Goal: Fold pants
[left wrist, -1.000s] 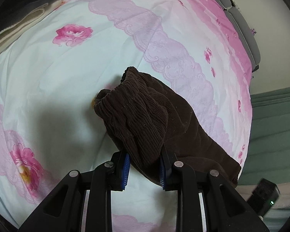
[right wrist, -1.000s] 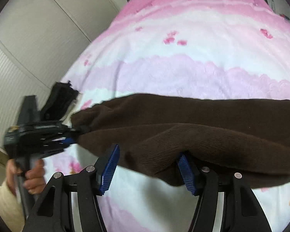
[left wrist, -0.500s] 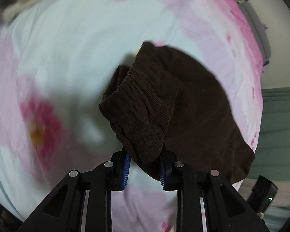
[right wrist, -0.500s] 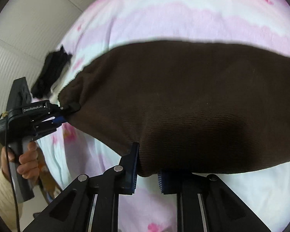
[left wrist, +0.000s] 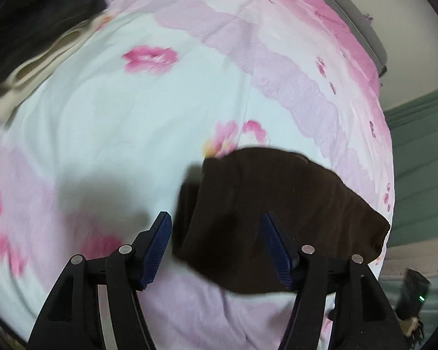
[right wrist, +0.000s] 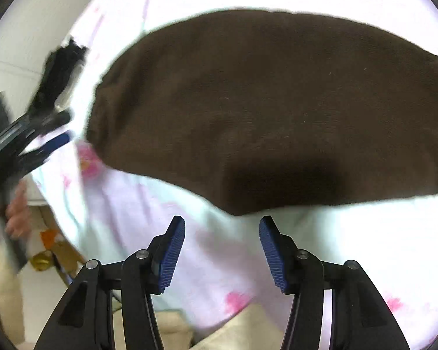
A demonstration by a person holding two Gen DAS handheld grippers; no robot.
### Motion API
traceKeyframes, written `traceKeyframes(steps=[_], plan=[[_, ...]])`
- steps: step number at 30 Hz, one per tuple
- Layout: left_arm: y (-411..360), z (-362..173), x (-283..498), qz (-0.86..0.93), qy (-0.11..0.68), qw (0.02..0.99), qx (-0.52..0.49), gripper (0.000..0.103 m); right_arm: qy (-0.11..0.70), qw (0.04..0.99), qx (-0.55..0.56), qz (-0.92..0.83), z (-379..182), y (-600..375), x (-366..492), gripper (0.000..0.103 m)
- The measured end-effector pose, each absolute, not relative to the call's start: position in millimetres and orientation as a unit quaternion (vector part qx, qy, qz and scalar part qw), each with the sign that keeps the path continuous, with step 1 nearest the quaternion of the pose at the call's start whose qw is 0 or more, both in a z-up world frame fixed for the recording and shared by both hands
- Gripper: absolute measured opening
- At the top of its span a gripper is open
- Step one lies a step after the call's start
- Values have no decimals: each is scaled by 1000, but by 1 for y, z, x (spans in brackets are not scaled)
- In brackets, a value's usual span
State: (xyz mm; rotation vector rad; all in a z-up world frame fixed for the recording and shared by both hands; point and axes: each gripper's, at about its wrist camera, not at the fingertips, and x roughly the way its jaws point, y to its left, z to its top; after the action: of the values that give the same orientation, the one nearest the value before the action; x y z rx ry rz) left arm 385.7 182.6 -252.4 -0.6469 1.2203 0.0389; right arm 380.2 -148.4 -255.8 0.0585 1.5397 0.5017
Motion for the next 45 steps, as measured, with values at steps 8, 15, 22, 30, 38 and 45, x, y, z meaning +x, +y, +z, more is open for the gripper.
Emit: traceKeyframes(steps=[8, 15, 22, 30, 38, 45], plan=[[171, -296, 414, -8, 596, 737, -320, 51, 634, 751, -13, 186, -222, -144, 406, 54], [188, -282, 379, -34, 554, 734, -393, 23, 617, 768, -4, 169, -215, -138, 423, 54], [196, -281, 372, -16, 572, 729, -376, 21, 607, 773, -6, 183, -207, -131, 425, 54], [199, -268, 375, 8, 578, 745, -333, 9, 599, 777, -8, 195, -200, -127, 424, 54], [185, -261, 380, 51, 603, 756, -250, 15, 587, 787, 7, 190, -196, -137, 423, 54], [134, -195, 367, 65, 566, 811, -135, 55, 541, 832, 20, 125, -179, -194, 413, 68]])
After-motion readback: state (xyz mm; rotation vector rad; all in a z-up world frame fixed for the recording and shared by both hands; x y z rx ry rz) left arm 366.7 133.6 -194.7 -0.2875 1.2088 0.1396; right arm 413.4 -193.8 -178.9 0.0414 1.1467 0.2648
